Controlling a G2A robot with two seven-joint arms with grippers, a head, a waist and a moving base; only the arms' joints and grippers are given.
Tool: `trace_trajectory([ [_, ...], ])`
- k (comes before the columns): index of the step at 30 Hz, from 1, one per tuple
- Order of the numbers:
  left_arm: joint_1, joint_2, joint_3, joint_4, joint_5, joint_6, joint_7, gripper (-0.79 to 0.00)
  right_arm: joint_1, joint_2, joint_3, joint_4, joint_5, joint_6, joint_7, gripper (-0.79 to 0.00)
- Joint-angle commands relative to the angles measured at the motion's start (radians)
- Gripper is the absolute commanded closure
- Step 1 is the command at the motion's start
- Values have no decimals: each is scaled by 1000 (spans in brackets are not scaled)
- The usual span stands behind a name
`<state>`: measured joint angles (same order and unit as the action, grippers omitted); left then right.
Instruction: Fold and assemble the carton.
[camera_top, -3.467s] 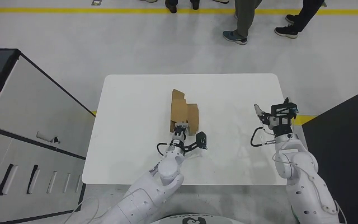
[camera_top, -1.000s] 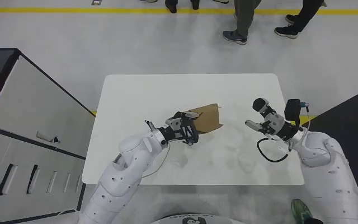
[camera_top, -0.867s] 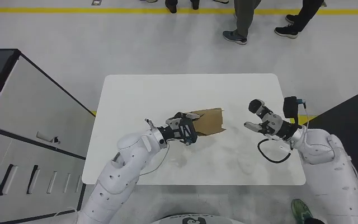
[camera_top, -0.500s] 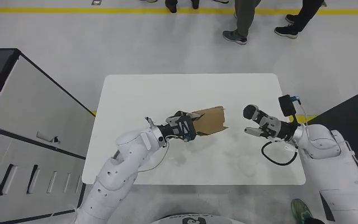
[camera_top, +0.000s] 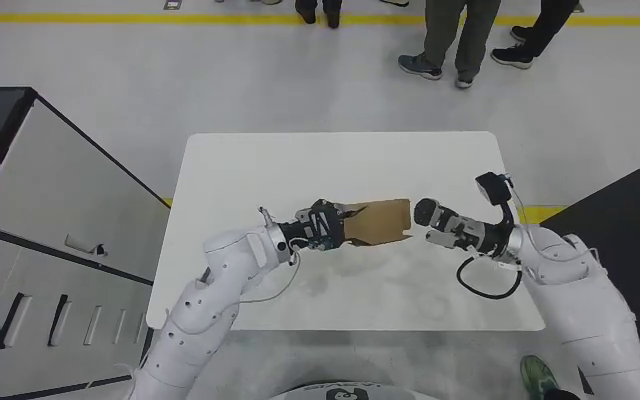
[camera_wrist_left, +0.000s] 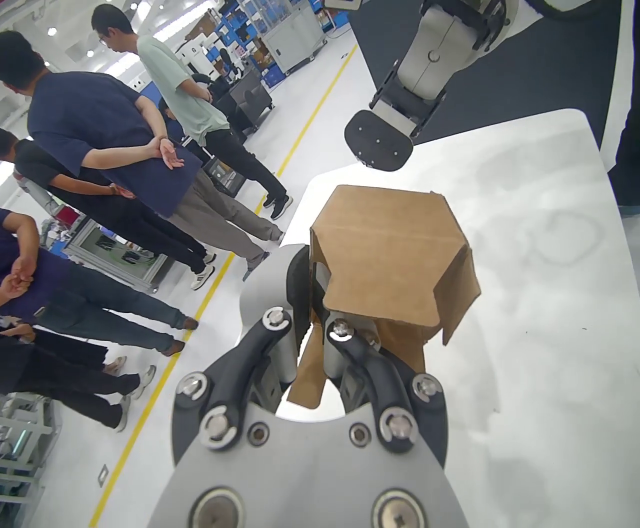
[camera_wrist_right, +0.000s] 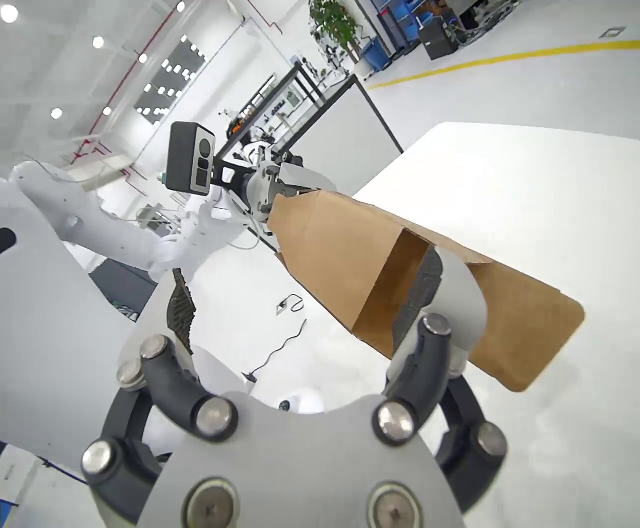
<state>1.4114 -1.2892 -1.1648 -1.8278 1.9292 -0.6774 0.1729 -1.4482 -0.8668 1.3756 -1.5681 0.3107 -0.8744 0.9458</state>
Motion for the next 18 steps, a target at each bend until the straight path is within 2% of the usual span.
trace_trajectory([
  [1, -1, 3, -3, -2, -14, -13, 2, 0, 7, 11, -20, -1, 44, 19, 19, -785],
  [9, -8, 13, -9, -8, -57, -50, 5, 0, 36, 62, -99, -9, 161, 83, 83, -785],
  [18, -18, 25, -12, -6, -98, -87, 29, 0, 56, 112, -159, 0, 254, 106, 107, -785],
])
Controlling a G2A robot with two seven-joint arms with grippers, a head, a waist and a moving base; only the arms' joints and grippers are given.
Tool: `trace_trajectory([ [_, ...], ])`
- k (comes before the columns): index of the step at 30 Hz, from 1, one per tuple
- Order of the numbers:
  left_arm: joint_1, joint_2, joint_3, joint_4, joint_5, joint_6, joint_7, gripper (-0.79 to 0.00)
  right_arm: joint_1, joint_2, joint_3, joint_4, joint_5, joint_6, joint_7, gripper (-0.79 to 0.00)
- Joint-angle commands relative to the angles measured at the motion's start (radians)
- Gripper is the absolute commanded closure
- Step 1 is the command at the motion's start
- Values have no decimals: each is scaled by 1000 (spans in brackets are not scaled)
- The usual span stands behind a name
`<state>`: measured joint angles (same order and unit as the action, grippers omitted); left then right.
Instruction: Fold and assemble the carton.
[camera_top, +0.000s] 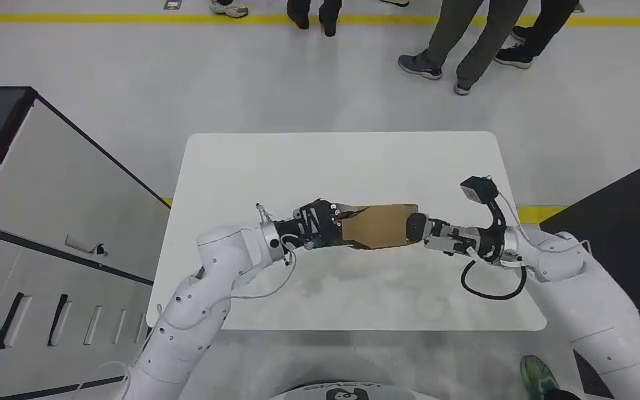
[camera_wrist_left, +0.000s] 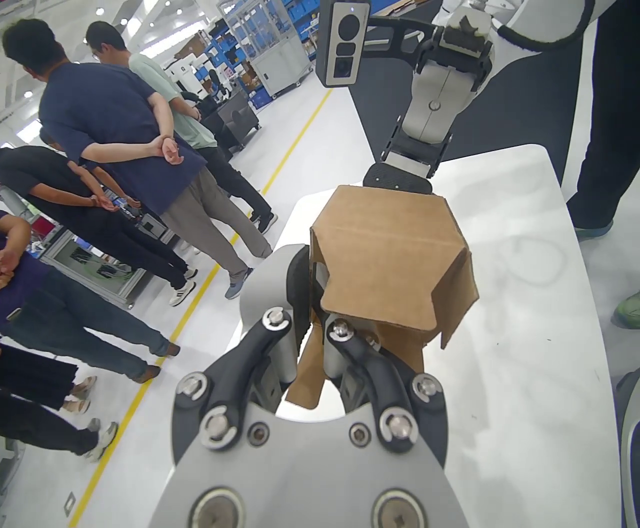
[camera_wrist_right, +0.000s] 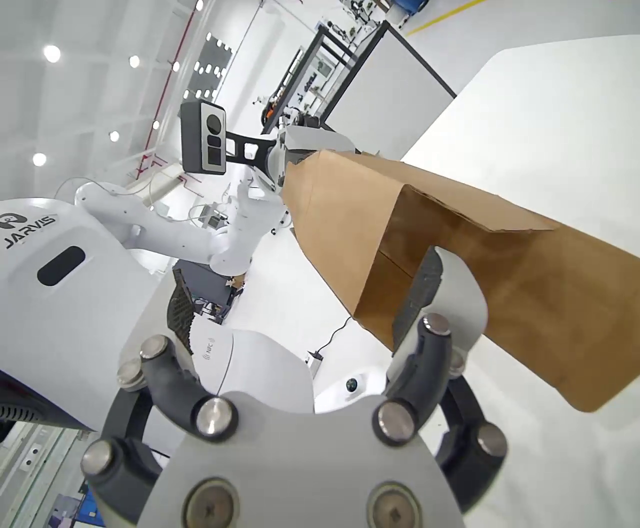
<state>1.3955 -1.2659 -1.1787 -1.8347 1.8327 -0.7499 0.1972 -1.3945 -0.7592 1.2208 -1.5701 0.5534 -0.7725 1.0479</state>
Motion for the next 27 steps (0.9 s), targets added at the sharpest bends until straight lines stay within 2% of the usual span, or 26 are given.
trace_trajectory([
  [1, -5, 3, 4, 0, 6, -23, 5, 0, 3, 6, -5, 5, 13, 6, 6, -785],
  [8, -5, 3, 4, 0, 6, -23, 5, 0, 3, 6, -5, 5, 13, 6, 6, -785],
  [11, -1, 3, 12, 10, -18, -6, -6, 0, -4, 2, -14, -4, 7, 41, -13, -785],
  [27, -30, 17, 35, 33, -87, -42, -12, 0, 30, -13, -44, 42, 113, 104, 103, -785],
])
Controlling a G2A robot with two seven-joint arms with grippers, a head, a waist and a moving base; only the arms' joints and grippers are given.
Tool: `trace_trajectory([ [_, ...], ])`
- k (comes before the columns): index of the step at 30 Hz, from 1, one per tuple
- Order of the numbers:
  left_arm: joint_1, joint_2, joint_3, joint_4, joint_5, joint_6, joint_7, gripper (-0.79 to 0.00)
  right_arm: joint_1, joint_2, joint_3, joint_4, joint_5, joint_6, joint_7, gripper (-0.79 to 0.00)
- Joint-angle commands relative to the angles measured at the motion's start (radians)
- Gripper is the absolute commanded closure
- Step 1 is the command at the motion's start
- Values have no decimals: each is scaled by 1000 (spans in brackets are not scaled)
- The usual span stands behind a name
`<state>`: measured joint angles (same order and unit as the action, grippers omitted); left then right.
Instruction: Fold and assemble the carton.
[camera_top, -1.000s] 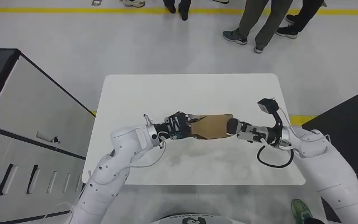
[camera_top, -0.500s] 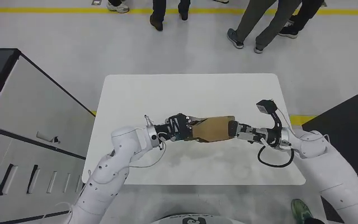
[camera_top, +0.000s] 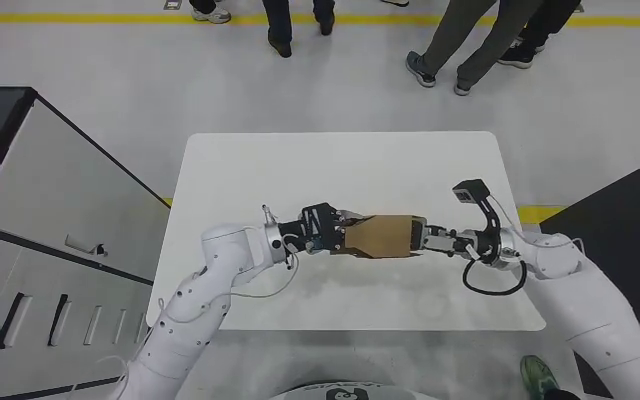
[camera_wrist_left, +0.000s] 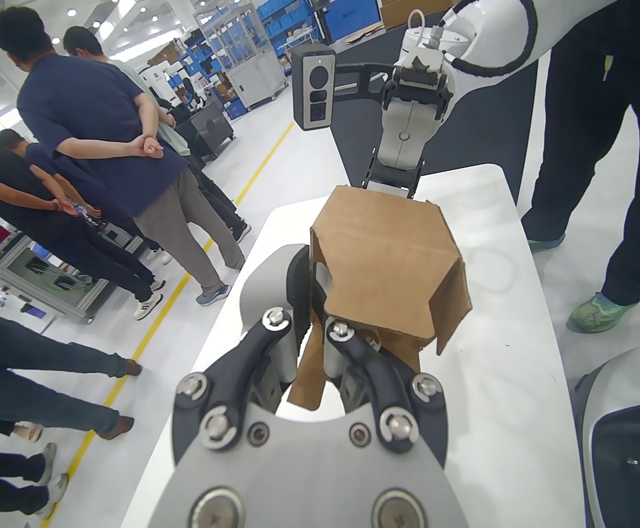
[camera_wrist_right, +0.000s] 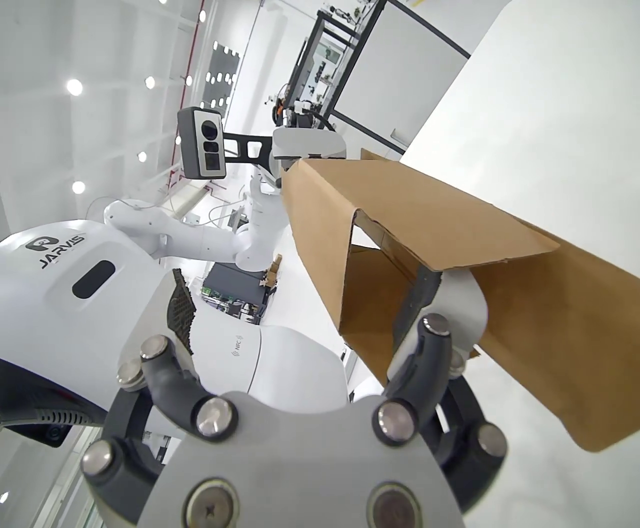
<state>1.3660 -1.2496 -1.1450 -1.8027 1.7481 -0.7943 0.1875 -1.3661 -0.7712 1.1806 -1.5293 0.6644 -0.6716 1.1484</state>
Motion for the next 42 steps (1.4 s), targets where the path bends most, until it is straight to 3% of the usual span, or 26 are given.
trace_trajectory([
  [1, -1, 1, 3, 1, -5, 3, -6, 0, 4, -2, -8, 2, 7, 6, 6, -785],
  [3, -3, 3, 7, 1, -9, 6, -11, 0, 9, -5, -15, 4, 18, 8, 8, -745],
  [5, -6, 4, 10, 1, -11, 6, -14, 0, 11, -8, -21, 5, 23, 10, 10, -640],
  [12, -12, 10, 21, 0, -24, 0, -18, 0, 14, -12, -31, 7, 26, 14, 14, -560],
  [18, -20, 14, 34, -1, -41, -5, -20, 0, 14, -13, -33, 6, 13, 12, 12, -406],
  [38, -36, 28, 57, 15, -101, -8, -24, 0, 7, 0, -48, -29, -25, -22, -22, -283],
  [42, -37, 31, 60, 16, -106, -6, -25, 0, 6, 4, -51, -30, -20, -24, -24, -215],
])
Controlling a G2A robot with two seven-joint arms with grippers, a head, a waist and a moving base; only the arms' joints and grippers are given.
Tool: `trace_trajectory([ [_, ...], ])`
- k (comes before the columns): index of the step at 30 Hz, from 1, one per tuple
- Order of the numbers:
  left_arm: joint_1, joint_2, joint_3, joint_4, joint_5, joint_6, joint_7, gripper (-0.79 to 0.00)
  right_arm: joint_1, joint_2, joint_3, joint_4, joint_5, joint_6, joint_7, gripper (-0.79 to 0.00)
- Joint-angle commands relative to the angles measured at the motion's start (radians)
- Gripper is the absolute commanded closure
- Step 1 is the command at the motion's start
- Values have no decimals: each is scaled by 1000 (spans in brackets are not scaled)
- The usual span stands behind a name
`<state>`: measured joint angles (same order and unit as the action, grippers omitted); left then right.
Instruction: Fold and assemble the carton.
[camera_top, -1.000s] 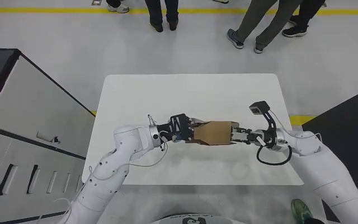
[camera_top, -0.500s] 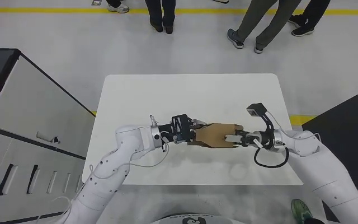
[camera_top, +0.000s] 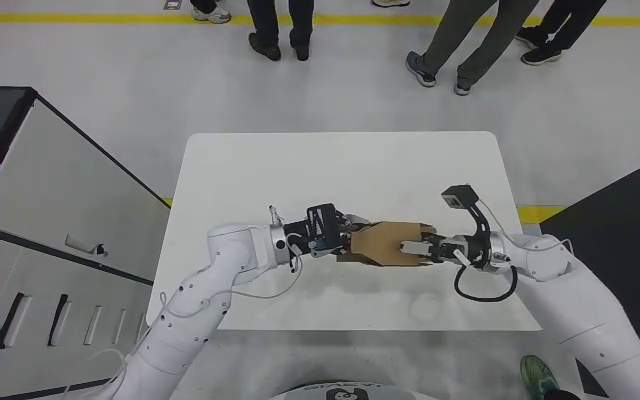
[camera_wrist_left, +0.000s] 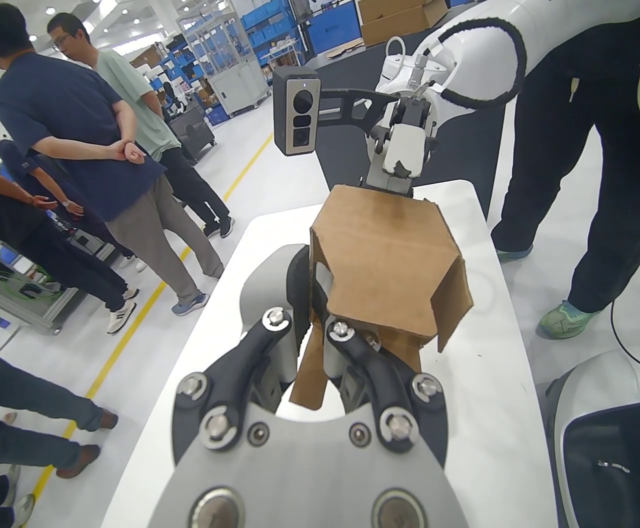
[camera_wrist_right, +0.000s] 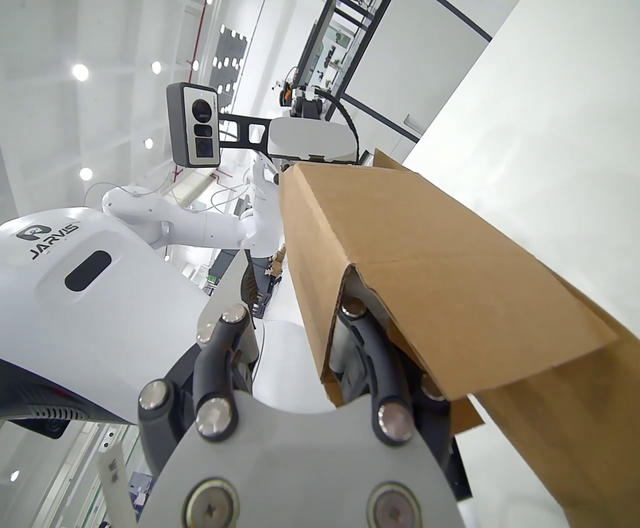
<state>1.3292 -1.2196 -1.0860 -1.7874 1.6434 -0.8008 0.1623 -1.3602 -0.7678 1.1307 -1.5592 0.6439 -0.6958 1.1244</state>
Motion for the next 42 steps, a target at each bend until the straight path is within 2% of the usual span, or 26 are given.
trace_trajectory([
  [1, -1, 1, 2, 1, -2, 1, -2, 0, 0, 2, -2, -2, 0, 0, 0, -182],
  [5, -3, 4, 6, 4, -5, 8, -4, 0, 1, 4, -7, -1, 7, -3, -3, -18],
  [6, -4, 4, 8, 4, -5, 9, -4, 0, 1, 5, -8, -1, 7, -3, -3, 0],
  [13, -10, 10, 13, 4, -2, 11, -8, 0, 4, 9, -17, 0, 15, -8, -8, 0],
  [14, -10, 10, 13, 4, -1, 11, -8, -249, 5, 9, -19, 1, 15, -8, -8, 0],
  [15, -10, 11, 13, 5, -3, 13, -9, -643, 5, 10, -20, 1, 14, -9, -9, 0],
  [16, -10, 12, 14, 4, -5, 14, -10, -785, 6, 10, -22, 3, 11, -10, -10, 0],
  [23, -15, 16, 5, 4, -28, 30, -25, -785, 10, 13, -31, 16, 15, -22, -22, 0],
  [32, 2, 28, -58, -29, -30, 107, -62, -785, 4, 19, -29, 20, 68, -47, -46, 0],
  [42, 4, 28, -61, -33, -26, 110, -63, -785, -2, 15, -36, 15, 66, -27, -65, 0],
])
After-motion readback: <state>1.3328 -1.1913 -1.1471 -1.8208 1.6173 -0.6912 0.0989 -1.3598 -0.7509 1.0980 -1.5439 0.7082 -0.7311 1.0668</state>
